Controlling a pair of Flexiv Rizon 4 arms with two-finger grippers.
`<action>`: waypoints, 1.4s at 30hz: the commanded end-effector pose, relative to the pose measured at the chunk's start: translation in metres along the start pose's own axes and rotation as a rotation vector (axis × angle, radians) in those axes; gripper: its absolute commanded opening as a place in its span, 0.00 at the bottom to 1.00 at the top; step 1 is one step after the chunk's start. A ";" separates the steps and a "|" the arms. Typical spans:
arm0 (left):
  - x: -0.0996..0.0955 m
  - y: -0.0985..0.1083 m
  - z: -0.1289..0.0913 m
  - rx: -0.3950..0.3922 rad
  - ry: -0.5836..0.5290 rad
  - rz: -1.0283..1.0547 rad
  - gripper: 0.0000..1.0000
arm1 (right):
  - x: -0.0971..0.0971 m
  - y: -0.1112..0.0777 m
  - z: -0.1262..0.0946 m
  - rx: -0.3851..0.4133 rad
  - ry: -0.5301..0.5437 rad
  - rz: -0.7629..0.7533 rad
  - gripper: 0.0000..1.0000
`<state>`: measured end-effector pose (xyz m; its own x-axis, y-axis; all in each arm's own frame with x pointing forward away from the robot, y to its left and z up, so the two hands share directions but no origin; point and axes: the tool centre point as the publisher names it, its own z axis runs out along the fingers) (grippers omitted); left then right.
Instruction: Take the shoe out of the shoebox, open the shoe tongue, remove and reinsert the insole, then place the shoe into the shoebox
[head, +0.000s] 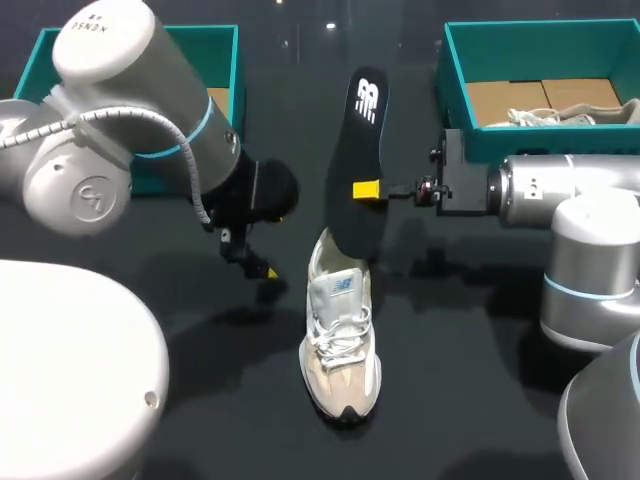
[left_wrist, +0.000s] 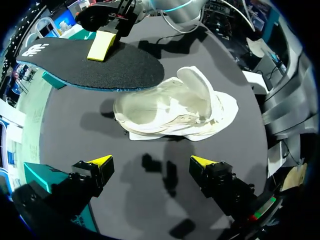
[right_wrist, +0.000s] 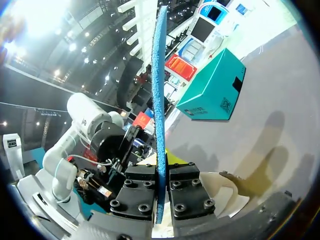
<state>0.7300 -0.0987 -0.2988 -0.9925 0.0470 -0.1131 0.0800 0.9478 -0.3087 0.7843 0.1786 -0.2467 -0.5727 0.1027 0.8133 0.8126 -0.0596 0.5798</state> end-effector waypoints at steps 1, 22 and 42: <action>-0.004 -0.002 0.007 -0.013 0.004 0.000 1.00 | -0.002 0.000 0.004 0.000 0.000 0.001 0.00; -0.002 0.009 0.044 0.171 0.025 0.040 1.00 | -0.005 -0.006 0.015 -0.099 0.124 -0.130 0.00; -0.001 -0.003 0.056 0.148 0.034 0.037 1.00 | -0.014 -0.007 0.027 -0.090 0.149 -0.165 0.00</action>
<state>0.7342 -0.1110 -0.3470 -0.9908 0.0960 -0.0958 0.1296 0.8792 -0.4584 0.7856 0.1999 -0.2611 -0.7098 -0.0218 0.7041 0.6984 -0.1518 0.6994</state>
